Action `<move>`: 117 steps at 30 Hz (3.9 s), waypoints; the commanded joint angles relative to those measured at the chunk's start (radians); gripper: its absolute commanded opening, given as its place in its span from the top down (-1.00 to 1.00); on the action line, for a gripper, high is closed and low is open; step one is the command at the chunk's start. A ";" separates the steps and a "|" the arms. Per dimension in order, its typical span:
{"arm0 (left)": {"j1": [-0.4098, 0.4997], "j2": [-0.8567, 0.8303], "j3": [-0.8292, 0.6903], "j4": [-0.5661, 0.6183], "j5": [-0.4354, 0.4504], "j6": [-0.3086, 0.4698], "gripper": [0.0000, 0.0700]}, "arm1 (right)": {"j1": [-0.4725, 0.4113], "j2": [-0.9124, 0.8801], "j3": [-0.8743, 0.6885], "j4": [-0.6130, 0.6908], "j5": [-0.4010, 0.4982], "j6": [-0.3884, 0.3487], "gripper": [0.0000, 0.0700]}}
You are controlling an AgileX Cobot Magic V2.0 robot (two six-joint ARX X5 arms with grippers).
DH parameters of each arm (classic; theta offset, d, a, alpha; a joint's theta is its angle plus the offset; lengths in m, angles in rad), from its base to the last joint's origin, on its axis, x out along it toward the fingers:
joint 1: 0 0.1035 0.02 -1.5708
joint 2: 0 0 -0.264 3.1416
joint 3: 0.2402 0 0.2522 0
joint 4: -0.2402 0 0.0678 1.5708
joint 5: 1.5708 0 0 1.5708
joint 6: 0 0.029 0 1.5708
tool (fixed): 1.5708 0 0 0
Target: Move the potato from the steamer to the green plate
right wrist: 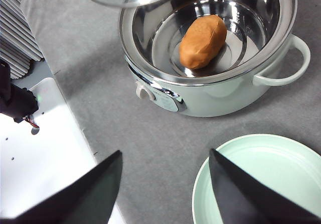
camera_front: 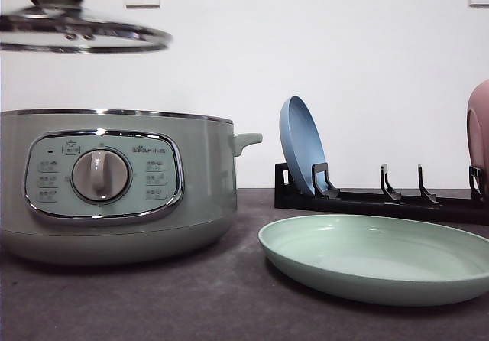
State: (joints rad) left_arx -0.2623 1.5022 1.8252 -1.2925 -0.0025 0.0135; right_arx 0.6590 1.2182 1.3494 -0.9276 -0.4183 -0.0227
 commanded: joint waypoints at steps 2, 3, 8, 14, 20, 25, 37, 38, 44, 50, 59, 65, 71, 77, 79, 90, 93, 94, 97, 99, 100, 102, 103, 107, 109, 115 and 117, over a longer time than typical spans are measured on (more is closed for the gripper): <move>0.034 -0.041 0.031 0.018 -0.004 0.003 1.00 | 0.004 0.012 0.016 0.007 0.000 -0.011 0.03; 0.048 -0.050 0.031 0.016 -0.006 0.004 1.00 | 0.004 0.012 0.016 0.007 0.000 -0.011 0.03; 0.123 -0.070 0.031 -0.006 -0.059 0.013 1.00 | 0.004 0.012 0.016 0.007 0.000 -0.008 0.03; 0.212 -0.070 0.031 -0.013 -0.072 0.013 1.00 | 0.005 0.012 0.016 0.007 0.000 0.016 0.03; 0.280 -0.070 0.031 -0.001 -0.072 0.013 1.00 | 0.005 0.013 0.016 0.008 0.001 0.023 0.03; 0.303 -0.070 0.031 0.000 -0.072 0.013 1.00 | 0.005 0.019 0.016 0.009 0.001 0.031 0.03; 0.302 -0.070 0.031 -0.001 -0.072 0.012 1.00 | 0.007 0.078 0.053 0.076 0.001 0.072 -0.20; 0.302 -0.070 0.031 -0.001 -0.072 0.012 1.00 | 0.007 0.098 0.074 0.075 0.001 0.072 -0.20; 0.302 -0.070 0.031 0.001 -0.072 0.012 1.00 | 0.018 0.278 0.268 0.041 0.004 0.071 -0.22; 0.302 -0.070 0.031 0.001 -0.072 0.012 1.00 | 0.059 0.500 0.493 0.028 0.043 0.068 -0.38; 0.302 -0.070 0.031 0.003 -0.072 0.008 1.00 | 0.134 0.768 0.686 0.061 0.182 0.069 -0.42; 0.302 -0.070 0.031 0.006 -0.072 0.008 1.00 | 0.171 0.862 0.693 0.121 0.264 0.072 -0.58; 0.302 -0.070 0.031 0.006 -0.072 0.008 1.00 | 0.189 0.914 0.693 0.159 0.320 0.084 -0.60; 0.302 -0.070 0.031 0.006 -0.072 0.007 1.00 | 0.192 0.960 0.693 0.173 0.347 0.116 -0.60; 0.302 -0.070 0.031 0.006 -0.072 0.007 1.00 | 0.192 0.971 0.693 0.173 0.352 0.121 -0.60; 0.302 -0.070 0.031 0.006 -0.072 0.005 1.00 | 0.195 1.026 0.693 0.163 0.363 0.145 -0.60; 0.302 -0.070 0.031 0.006 -0.072 0.005 1.00 | 0.195 1.032 0.693 0.161 0.363 0.147 -0.60; 0.302 -0.070 0.031 0.006 -0.072 0.005 1.00 | 0.195 1.032 0.693 0.161 0.363 0.147 -0.60; 0.302 -0.070 0.031 0.006 -0.072 0.005 1.00 | 0.196 1.032 0.693 0.164 0.364 0.147 -0.60; 0.302 -0.070 0.031 0.006 -0.072 0.005 1.00 | 0.196 1.032 0.693 0.156 0.364 0.147 -0.60; 0.302 -0.070 0.031 0.006 -0.072 0.005 1.00 | 0.196 1.032 0.693 0.148 0.364 0.147 -0.60; 0.302 -0.070 0.031 0.007 -0.072 0.005 1.00 | 0.197 1.035 0.692 0.139 0.363 0.147 -0.60; 0.302 -0.070 0.031 0.007 -0.072 0.005 1.00 | 0.197 1.038 0.692 0.136 0.363 0.148 -0.60; 0.302 -0.070 0.031 0.007 -0.072 0.005 1.00 | 0.198 1.050 0.692 0.119 0.364 0.153 -0.60; 0.302 -0.070 0.031 0.006 -0.072 0.005 1.00 | 0.201 1.056 0.692 0.117 0.364 0.153 -0.59; 0.302 -0.070 0.031 0.007 -0.072 0.005 1.00 | 0.203 1.057 0.692 0.111 0.364 0.154 0.02; 0.302 -0.070 0.031 0.007 -0.072 0.005 1.00 | 0.204 1.057 0.693 0.112 0.364 0.154 0.25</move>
State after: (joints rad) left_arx 0.0391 1.4319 1.8252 -1.3205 -0.0727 0.0139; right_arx 0.8501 2.2467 2.0144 -0.8196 -0.0559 0.1146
